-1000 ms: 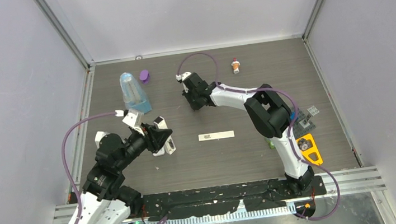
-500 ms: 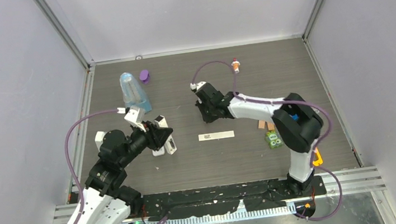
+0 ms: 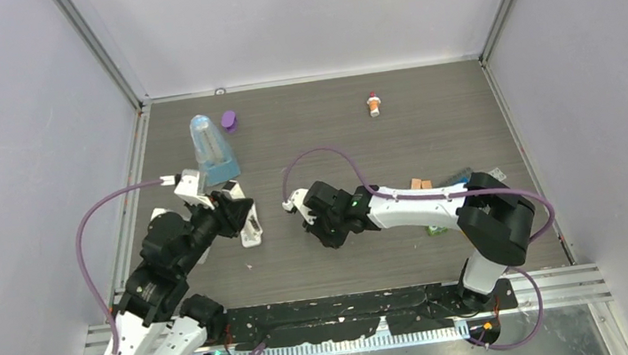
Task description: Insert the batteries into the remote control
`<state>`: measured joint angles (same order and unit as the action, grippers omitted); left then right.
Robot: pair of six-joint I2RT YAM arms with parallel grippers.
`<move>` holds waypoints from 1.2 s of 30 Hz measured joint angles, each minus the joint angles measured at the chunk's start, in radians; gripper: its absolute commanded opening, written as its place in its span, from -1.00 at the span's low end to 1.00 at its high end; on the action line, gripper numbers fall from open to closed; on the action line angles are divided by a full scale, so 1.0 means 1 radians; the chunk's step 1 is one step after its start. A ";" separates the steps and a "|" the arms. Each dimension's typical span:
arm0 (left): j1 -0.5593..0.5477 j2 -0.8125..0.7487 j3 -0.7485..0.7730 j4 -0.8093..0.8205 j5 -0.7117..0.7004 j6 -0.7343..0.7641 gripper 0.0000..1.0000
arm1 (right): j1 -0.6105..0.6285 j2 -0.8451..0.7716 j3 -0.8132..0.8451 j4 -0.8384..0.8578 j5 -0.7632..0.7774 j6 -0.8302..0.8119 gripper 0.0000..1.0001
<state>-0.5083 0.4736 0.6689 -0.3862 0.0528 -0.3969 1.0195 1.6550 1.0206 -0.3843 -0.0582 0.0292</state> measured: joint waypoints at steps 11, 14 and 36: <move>0.003 -0.042 0.135 -0.121 -0.106 0.019 -1.00 | 0.044 0.071 0.031 -0.072 0.065 -0.132 -0.50; 0.005 -0.041 0.135 -0.138 -0.105 0.019 -1.00 | 0.044 0.086 0.033 -0.080 0.087 -0.141 -0.42; 0.005 -0.036 0.103 -0.134 -0.105 0.006 -1.00 | 0.045 -0.152 0.042 -0.096 0.249 0.539 0.09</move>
<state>-0.5034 0.4374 0.7723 -0.5201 -0.0521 -0.3908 1.0649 1.5028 1.0630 -0.4805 0.1905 0.5682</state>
